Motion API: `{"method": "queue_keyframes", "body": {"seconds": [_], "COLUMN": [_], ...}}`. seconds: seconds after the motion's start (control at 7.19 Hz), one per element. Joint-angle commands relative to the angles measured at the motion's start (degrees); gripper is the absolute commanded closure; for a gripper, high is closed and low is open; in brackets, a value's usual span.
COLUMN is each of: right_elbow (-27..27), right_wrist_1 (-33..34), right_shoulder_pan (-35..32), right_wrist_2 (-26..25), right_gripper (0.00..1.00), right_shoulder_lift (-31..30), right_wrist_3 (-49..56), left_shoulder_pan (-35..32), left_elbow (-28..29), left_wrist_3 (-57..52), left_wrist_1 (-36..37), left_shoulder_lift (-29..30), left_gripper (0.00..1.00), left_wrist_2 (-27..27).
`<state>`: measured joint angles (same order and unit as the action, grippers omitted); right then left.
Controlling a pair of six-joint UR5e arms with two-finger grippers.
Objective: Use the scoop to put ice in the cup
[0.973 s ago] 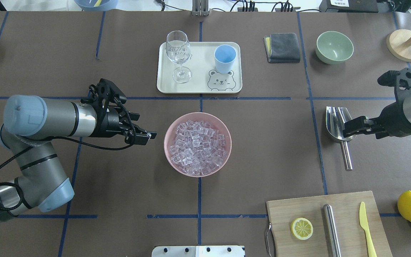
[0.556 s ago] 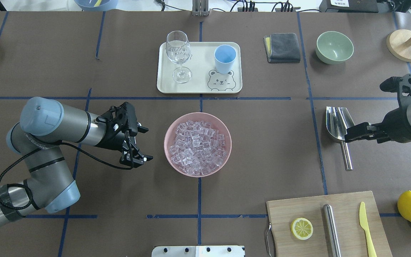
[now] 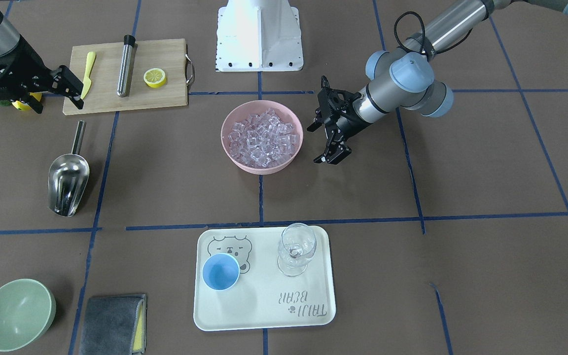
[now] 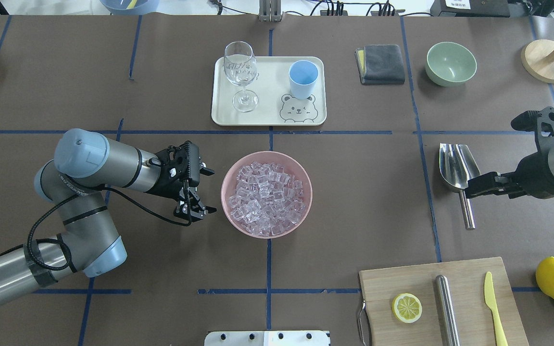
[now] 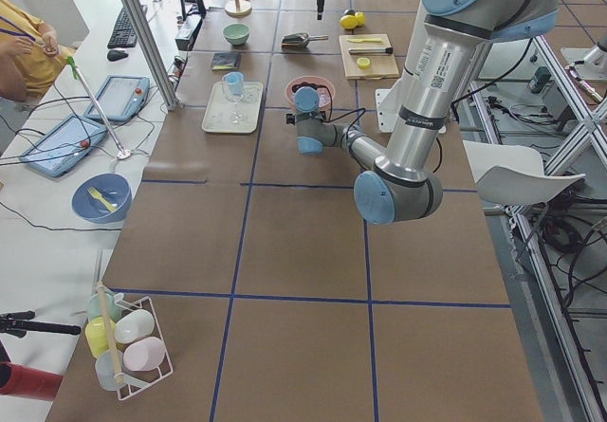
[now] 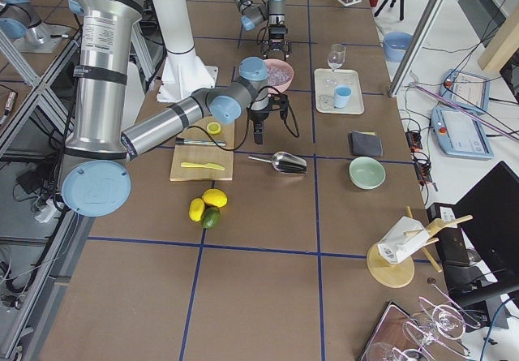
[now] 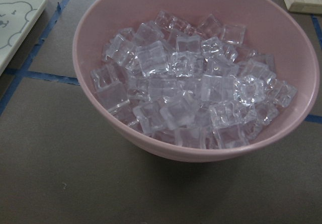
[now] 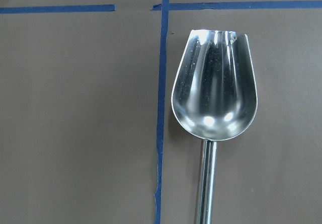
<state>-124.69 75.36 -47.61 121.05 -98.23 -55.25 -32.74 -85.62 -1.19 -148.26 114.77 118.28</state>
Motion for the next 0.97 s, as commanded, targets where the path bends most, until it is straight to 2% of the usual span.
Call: {"method": "queue_keyframes", "body": {"seconds": [0.0, 0.42, 0.56, 0.7, 0.83], "right_elbow": [0.07, 1.20, 3.21, 4.97, 7.51], "right_wrist_1": [-0.04, -0.04, -0.13, -1.87, -5.45], "right_shoulder_pan": [0.50, 5.41, 6.21, 8.39, 9.98], "right_wrist_2": [-0.29, -6.87, -8.36, -12.73, -14.60], "right_gripper": [0.00, 0.00, 0.00, 0.00, 0.00], "right_shoulder_lift": [-0.30, -0.47, -0.39, -0.30, -0.30], "right_wrist_3": [-0.38, -2.40, -6.93, -9.06, -10.30], "left_shoulder_pan": [0.57, 1.45, 1.45, 1.45, 1.45], "left_elbow": [0.63, 0.81, 0.72, 0.72, 0.63], "left_wrist_3": [-0.13, -0.31, -0.31, -0.13, -0.04], "left_wrist_1": [0.08, -0.45, -0.28, -0.19, -0.19], "left_shoulder_lift": [0.72, 0.89, 0.81, 0.81, 0.90], "left_gripper": [0.00, 0.00, 0.00, 0.00, 0.00], "left_wrist_2": [-0.77, -0.68, -0.68, -0.68, -0.68]}}
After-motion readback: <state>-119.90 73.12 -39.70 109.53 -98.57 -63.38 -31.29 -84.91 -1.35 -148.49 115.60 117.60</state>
